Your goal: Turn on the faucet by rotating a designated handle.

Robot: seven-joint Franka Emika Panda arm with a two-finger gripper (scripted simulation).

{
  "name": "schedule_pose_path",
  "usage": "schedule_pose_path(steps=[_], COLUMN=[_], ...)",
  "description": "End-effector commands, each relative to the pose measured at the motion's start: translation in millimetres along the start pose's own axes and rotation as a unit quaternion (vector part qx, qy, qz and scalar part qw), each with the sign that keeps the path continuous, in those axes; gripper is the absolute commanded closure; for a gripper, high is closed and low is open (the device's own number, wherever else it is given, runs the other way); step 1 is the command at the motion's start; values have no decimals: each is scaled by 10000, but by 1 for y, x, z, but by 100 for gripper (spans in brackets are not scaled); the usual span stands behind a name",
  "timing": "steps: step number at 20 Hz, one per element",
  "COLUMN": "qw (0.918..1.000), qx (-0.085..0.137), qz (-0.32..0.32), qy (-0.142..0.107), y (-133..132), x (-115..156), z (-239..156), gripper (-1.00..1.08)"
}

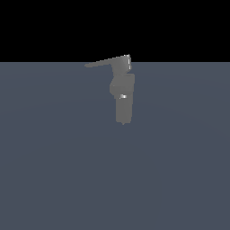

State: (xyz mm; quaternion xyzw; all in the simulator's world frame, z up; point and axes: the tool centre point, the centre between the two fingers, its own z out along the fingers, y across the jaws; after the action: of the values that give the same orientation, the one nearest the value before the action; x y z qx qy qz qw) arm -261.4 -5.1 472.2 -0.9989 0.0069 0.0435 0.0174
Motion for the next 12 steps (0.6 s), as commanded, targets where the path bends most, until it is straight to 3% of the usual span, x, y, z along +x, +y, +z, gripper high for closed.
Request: schedule_pose_path(steps=[1,12], qw=[10000,9997], qx=[0,-152], qz=[0,-168], qy=[0,-15], y=[0,-17], x=[0,4], z=[0,2], gripper=[108,108])
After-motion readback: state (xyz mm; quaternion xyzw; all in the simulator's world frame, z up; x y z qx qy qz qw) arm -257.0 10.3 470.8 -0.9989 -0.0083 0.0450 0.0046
